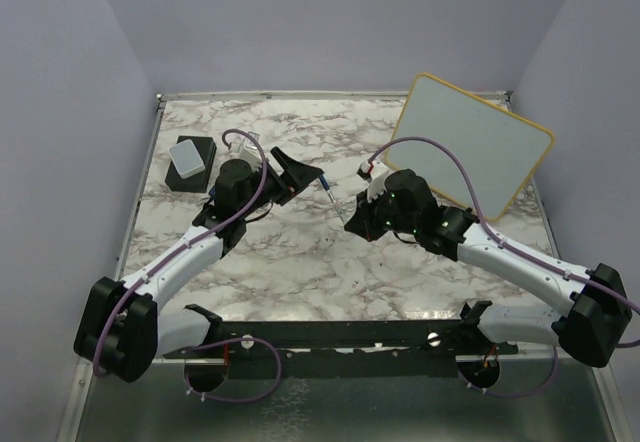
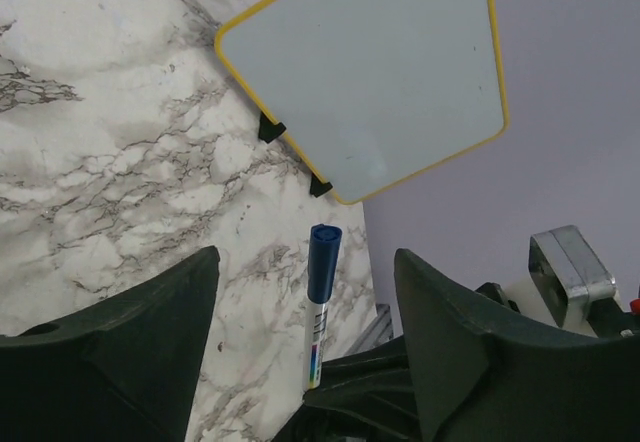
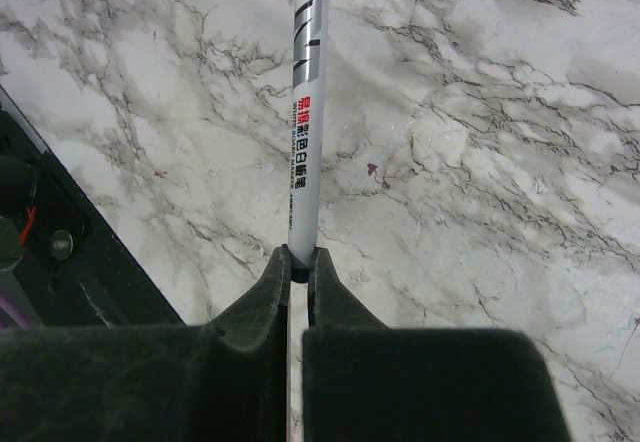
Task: Write a sentence on the whiteboard
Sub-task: Open the whiteboard marker at the center of the board.
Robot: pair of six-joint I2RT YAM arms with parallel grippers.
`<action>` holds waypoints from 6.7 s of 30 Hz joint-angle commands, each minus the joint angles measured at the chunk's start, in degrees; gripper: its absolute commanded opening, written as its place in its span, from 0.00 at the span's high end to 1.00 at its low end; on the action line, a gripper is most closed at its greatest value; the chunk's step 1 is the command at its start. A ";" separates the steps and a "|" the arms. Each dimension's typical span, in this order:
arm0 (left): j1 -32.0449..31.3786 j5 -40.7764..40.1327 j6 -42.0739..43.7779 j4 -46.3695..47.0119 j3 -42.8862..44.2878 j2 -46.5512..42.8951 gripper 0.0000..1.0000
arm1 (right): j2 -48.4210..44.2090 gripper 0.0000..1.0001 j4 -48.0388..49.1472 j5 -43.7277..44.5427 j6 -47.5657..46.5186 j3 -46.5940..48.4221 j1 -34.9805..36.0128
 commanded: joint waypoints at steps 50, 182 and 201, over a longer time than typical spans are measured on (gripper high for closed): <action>-2.00 -15.21 -37.67 15.97 -11.71 -4.42 1.00 | -5.67 0.38 41.73 5.64 8.08 -11.27 1.55; 2.45 -26.42 -36.17 13.71 -16.51 -6.77 1.00 | -4.97 1.00 43.17 10.79 9.18 -18.42 2.06; 11.23 -20.53 -18.60 0.97 -13.84 -9.30 1.00 | -12.61 1.00 31.53 15.39 8.36 -18.35 2.05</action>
